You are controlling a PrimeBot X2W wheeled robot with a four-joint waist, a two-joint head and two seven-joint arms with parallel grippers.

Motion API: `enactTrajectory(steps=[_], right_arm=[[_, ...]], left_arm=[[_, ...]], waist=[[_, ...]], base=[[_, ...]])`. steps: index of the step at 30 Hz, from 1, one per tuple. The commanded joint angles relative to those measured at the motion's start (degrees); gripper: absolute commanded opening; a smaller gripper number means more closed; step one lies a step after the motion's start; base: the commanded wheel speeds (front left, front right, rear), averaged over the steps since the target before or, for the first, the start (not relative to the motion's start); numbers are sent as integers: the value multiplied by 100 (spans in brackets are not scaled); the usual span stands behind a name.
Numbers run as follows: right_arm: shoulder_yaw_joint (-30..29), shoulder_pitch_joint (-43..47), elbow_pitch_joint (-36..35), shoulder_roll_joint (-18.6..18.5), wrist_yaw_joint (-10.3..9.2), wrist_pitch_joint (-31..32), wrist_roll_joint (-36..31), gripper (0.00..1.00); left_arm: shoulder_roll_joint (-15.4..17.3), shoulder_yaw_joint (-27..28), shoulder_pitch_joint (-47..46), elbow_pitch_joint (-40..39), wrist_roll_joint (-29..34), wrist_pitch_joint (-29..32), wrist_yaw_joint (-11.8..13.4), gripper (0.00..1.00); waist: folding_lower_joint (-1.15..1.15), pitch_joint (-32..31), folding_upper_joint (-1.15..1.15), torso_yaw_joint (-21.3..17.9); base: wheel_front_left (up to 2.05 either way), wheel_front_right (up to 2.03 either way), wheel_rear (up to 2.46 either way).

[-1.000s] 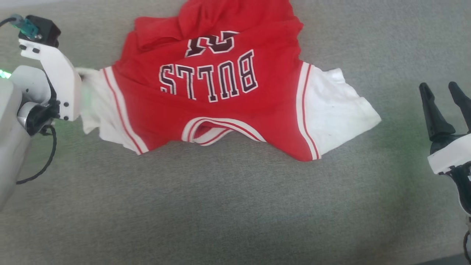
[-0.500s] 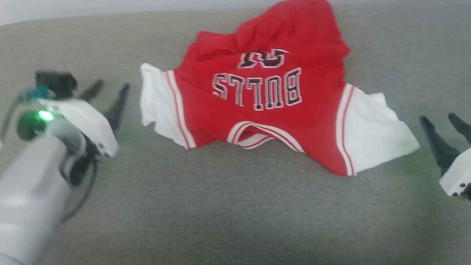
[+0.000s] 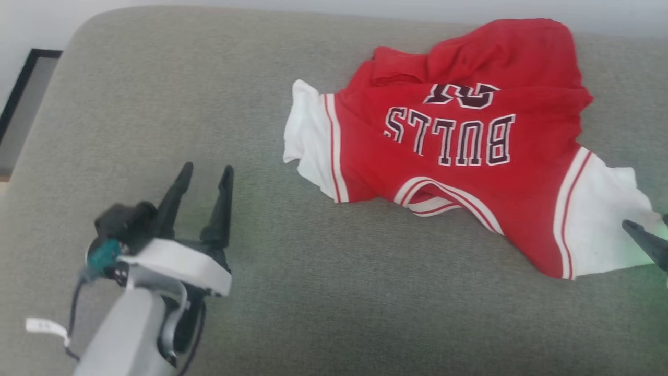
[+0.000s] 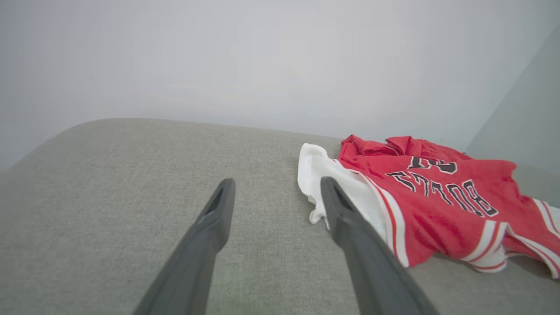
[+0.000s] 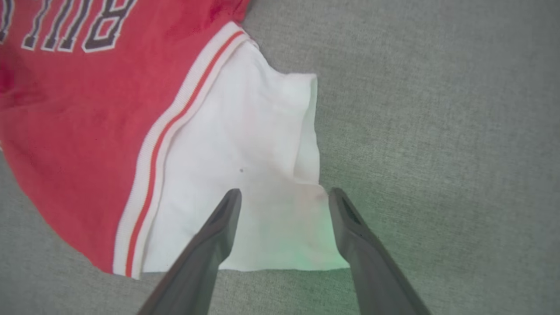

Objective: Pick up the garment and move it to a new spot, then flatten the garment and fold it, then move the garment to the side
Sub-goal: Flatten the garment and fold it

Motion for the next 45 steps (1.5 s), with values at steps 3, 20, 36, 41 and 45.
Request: enactTrajectory(steps=[3, 20, 36, 41, 45], right_arm=[[-52, -104, 160, -52, -8, 613, 43, 100], [127, -109, 979, 246, -10, 1258, -126, 0], [-598, -343, 1078, 19, -11, 204, 86, 0], [-1024, -230, 1240, -18, -9, -157, 3, 0], [-1045, -225, 1215, 85, -9, -457, -18, 39]], left_arm=[[-463, 574, 645, -524, 749, -25, -121, 100], [-1502, 1841, 1373, -857, 1680, -26, -698, 100], [-1344, 1565, 1367, -969, 1595, -27, -729, 100], [-1003, 1007, 1397, -1046, 1358, -26, -729, 100], [-597, 468, 1326, -1049, 1131, -26, -729, 100]], waist=[[0, 27, 0, 190], [0, 215, 0, 375], [0, 204, 0, -66], [0, 181, 0, -197], [0, 158, 0, -267]], base=[[0, 0, 0], [0, 0, 0], [0, 0, 0], [0, 0, 0], [0, 0, 0]])
